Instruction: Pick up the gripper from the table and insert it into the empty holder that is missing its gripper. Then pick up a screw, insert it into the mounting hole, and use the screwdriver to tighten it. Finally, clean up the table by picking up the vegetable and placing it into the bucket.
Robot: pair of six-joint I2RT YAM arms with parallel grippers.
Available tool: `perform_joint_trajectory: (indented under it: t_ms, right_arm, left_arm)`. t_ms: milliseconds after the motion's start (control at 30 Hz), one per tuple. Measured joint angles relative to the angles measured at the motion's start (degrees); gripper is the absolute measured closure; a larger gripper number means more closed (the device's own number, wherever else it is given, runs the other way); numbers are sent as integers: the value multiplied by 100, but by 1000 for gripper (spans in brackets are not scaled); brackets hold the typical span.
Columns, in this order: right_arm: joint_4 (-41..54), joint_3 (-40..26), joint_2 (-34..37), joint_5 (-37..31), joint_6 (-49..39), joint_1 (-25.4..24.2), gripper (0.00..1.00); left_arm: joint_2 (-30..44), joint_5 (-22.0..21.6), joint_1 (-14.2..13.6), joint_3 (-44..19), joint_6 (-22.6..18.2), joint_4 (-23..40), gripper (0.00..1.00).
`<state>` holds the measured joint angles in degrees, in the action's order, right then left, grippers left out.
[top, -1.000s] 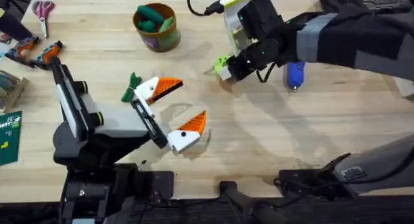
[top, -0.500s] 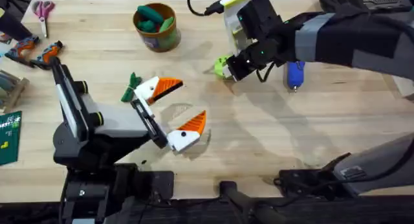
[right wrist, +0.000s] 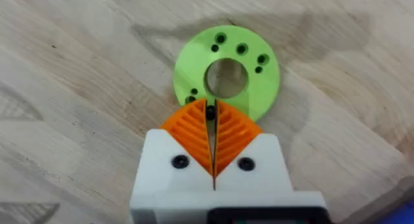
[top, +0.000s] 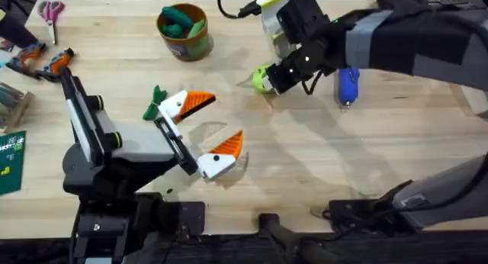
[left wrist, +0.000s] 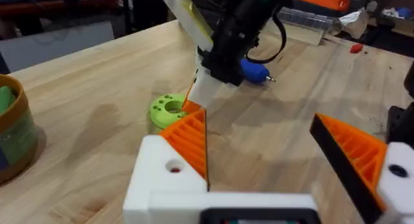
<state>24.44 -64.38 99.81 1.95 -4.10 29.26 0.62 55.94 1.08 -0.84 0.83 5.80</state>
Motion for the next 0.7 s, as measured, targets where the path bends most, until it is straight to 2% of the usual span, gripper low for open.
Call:
perform_joint_trajectory:
  t_ms: [700]
  right_arm:
    - [1507,-1385,-3,-205,-24,-1,995]
  left_arm:
    - [1,0,0,0,0,-1,15]
